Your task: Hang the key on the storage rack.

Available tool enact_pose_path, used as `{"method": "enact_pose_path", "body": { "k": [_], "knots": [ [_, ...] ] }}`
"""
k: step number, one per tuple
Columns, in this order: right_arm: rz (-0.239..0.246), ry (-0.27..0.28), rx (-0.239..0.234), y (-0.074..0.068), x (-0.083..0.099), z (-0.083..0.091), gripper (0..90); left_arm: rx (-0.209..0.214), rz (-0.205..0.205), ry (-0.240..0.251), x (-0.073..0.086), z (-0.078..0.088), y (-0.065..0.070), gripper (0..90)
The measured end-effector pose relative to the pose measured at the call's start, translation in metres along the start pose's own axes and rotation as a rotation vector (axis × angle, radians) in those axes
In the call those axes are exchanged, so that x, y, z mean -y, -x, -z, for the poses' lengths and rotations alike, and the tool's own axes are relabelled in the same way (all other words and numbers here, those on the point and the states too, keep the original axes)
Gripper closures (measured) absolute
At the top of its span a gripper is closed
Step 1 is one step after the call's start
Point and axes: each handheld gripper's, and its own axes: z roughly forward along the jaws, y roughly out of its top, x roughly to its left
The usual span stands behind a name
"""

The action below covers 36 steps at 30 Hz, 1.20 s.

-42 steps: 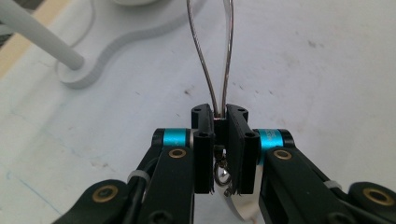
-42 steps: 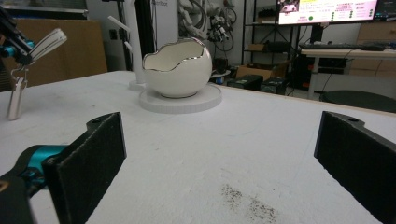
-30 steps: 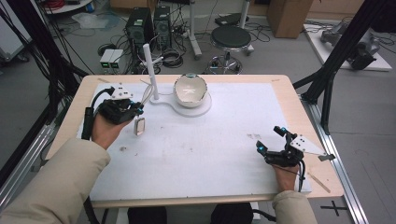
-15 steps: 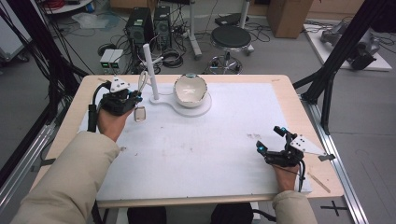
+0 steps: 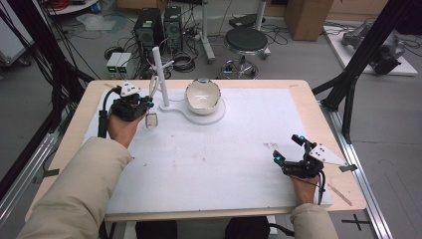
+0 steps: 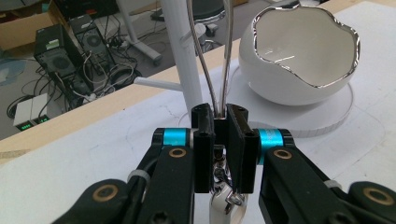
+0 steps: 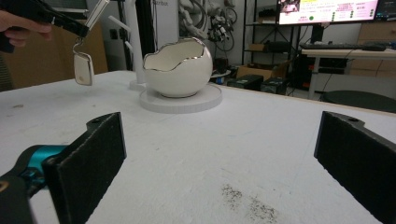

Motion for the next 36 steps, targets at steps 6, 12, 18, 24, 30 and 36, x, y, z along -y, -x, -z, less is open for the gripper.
{"method": "enact_pose_path", "body": {
  "k": [6,12,18,24,30,36],
  "knots": [
    [0.0,0.0,0.0,0.0,0.0,0.0,1.2,-0.003,0.003,-0.008,0.003,-0.01,0.0,81.4],
    [-0.003,-0.001,0.0,0.0,0.0,0.0,1.2,-0.01,0.003,-0.026,0.005,-0.016,-0.002,81.4],
    [-0.002,0.001,0.001,0.0,0.0,0.0,1.2,-0.015,0.017,-0.025,0.008,-0.023,-0.003,81.4],
    [-0.003,0.001,0.001,0.0,0.0,0.0,1.2,-0.016,0.024,-0.04,0.011,-0.03,-0.006,81.4],
    [-0.002,0.0,0.001,0.0,0.0,0.0,1.2,-0.016,0.026,-0.063,0.013,-0.034,-0.007,81.3],
    [-0.003,0.004,0.002,0.0,0.0,0.0,1.2,-0.011,0.047,-0.065,0.015,-0.038,-0.01,81.3]
  ]
}}
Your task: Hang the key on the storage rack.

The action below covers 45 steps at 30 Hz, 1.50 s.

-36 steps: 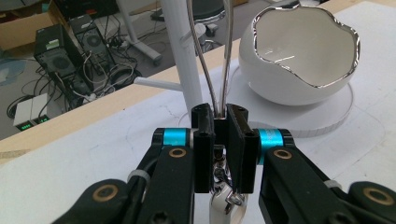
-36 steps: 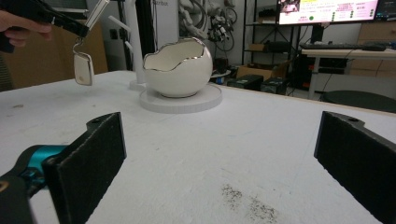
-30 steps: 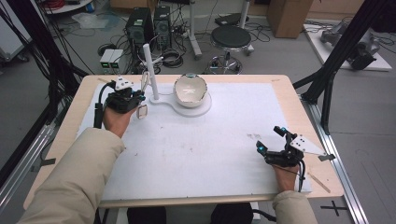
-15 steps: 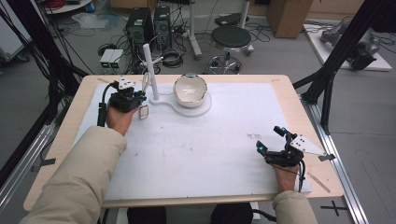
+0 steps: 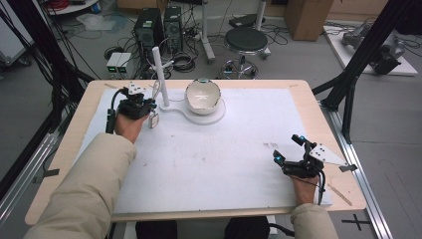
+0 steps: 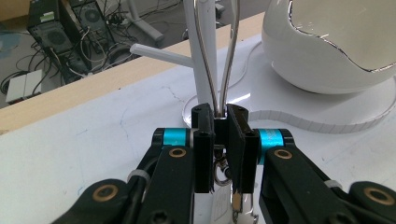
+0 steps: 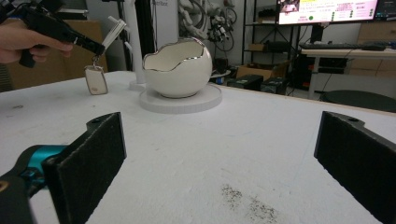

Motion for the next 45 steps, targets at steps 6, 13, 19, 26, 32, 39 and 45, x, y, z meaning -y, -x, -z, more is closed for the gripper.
{"method": "enact_pose_path", "body": {
  "k": [6,13,19,26,32,39,45],
  "knots": [
    [-0.003,-0.002,0.0,0.0,0.0,0.0,1.2,0.052,0.025,0.018,0.003,-0.003,-0.002,77.9],
    [-0.001,-0.003,0.001,0.0,0.0,0.0,1.2,0.182,0.061,0.079,0.007,-0.001,-0.011,37.7],
    [0.003,-0.005,0.001,-0.001,0.0,0.0,1.2,0.308,-0.024,0.121,0.01,0.021,-0.007,13.8],
    [-0.003,-0.003,0.001,0.0,0.0,0.0,1.2,0.386,-0.127,0.289,0.029,0.075,-0.005,1.7],
    [0.01,-0.003,0.001,0.0,0.0,-0.001,1.2,0.355,-0.134,0.322,0.056,0.106,-0.013,1.7],
    [-0.002,-0.009,-0.001,0.0,0.0,0.0,1.2,0.359,-0.11,0.367,0.085,0.126,-0.014,1.7],
    [0.007,-0.014,-0.003,0.0,-0.001,-0.001,1.2,0.355,-0.064,0.405,0.112,0.132,-0.013,1.7]
  ]
}}
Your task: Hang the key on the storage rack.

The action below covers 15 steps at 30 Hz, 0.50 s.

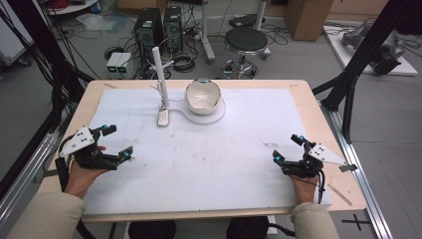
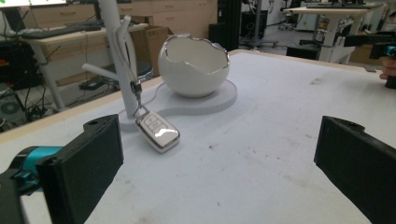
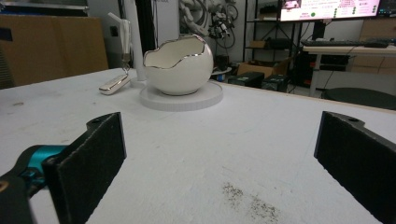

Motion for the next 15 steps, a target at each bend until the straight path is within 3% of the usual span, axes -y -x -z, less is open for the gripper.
{"method": "enact_pose_path", "body": {
  "k": [5,10,15],
  "knots": [
    [0.006,-0.005,0.0,-0.001,0.0,0.0,1.2,-0.021,0.03,0.02,0.017,0.005,0.005,1.7],
    [0.01,-0.006,-0.002,-0.002,0.0,0.0,1.2,-0.088,0.001,0.051,0.029,0.009,0.013,1.7],
    [0.027,-0.018,-0.013,-0.003,0.0,-0.001,1.1,-0.106,-0.004,0.082,0.041,0.01,0.018,1.7]
  ]
}}
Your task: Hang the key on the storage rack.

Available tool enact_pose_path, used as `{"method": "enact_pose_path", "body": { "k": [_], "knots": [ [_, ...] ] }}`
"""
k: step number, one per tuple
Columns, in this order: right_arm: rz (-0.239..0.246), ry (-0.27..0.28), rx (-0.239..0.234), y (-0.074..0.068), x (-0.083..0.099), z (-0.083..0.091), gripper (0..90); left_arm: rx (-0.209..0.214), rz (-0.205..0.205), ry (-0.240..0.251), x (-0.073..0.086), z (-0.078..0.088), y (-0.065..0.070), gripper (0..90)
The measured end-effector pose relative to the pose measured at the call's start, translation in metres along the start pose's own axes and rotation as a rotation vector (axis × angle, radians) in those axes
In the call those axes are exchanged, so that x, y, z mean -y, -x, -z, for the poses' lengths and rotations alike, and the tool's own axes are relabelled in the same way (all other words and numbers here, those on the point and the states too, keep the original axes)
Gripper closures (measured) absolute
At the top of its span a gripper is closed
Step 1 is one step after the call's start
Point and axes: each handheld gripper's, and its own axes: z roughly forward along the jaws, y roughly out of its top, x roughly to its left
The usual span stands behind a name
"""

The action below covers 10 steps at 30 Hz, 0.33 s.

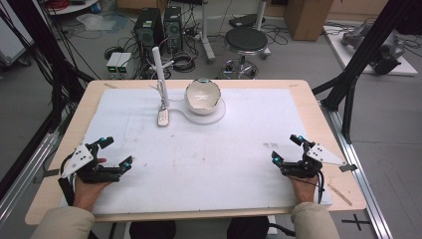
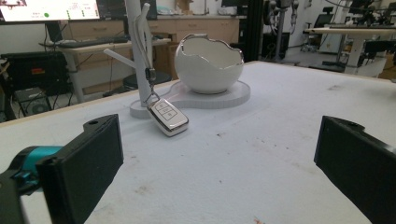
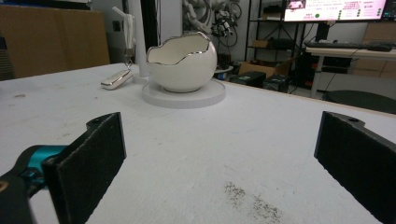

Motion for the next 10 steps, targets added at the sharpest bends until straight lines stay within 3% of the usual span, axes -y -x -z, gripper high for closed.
{"method": "enact_pose_path", "body": {
  "k": [2,6,10],
  "knots": [
    [0.01,0.001,0.003,-0.0003,-0.0001,-0.0005,1.1,0.0,0.001,-0.021,0.0071,0.0003,-0.0004,1.7],
    [0.012,-0.009,0.004,-0.0007,-0.0003,-0.0015,1.1,-0.025,0.032,0.023,0.0086,0.0041,-0.0022,1.7],
    [0.019,-0.012,0.008,-0.0017,-0.0004,-0.0017,1.1,-0.037,0.022,0.035,0.0091,0.0054,-0.001,1.7]
  ]
}}
